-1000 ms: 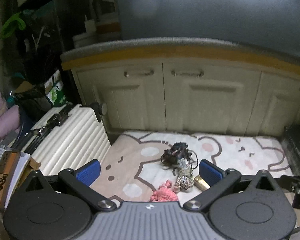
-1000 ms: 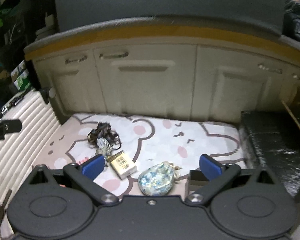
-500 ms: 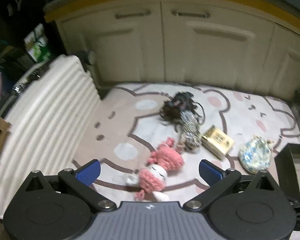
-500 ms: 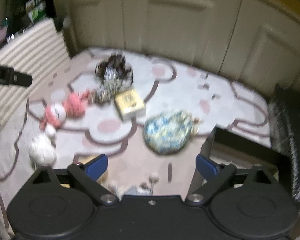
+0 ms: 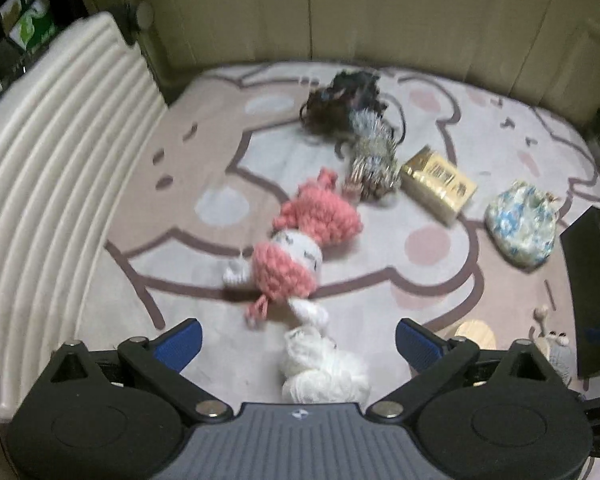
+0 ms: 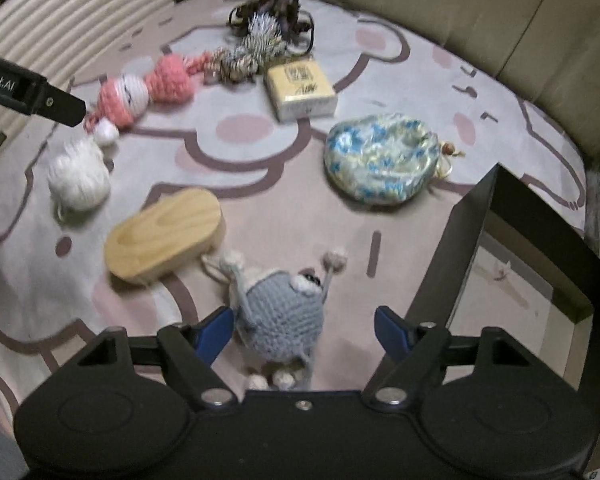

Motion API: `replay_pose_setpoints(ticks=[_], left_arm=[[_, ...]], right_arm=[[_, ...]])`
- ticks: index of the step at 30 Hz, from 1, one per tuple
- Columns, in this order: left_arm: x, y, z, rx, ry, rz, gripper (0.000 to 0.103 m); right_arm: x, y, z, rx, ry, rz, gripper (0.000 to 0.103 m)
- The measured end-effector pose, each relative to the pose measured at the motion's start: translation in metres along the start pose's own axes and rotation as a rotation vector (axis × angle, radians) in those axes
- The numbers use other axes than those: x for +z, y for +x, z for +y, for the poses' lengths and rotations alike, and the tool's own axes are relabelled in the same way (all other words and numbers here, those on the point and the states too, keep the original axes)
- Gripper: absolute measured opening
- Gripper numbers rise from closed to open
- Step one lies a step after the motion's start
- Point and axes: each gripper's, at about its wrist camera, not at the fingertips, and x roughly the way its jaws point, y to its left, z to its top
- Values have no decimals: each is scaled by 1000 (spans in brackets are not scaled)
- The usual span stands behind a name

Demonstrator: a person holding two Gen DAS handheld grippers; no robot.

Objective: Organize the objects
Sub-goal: 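Grasp the grey crocheted mouse with the right gripper while the left grasps the white yarn ball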

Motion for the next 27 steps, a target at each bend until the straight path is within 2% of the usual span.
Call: replay_pose_setpoints(ticks=[4, 9, 14, 19, 23, 27], left_arm=[[-4, 17, 3, -12, -18, 75, 90], [-8, 39, 12, -32, -69, 159, 83], [-11, 53, 16, -91, -139, 215, 83], [-11, 62, 13, -132, -168, 252, 78], [-12, 67, 6, -173, -151, 285, 62], [-11, 66, -3, -194, -109, 283, 44]], right_arm=[[-1, 6, 4, 12, -31, 17, 76], [0, 12, 11, 33, -57, 48, 65], [0, 21, 16, 18, -77, 92, 51], [0, 22, 11, 32, -54, 96, 48], [0, 21, 10, 35, -58, 98, 46], [2, 19, 7, 36, -30, 90, 46]])
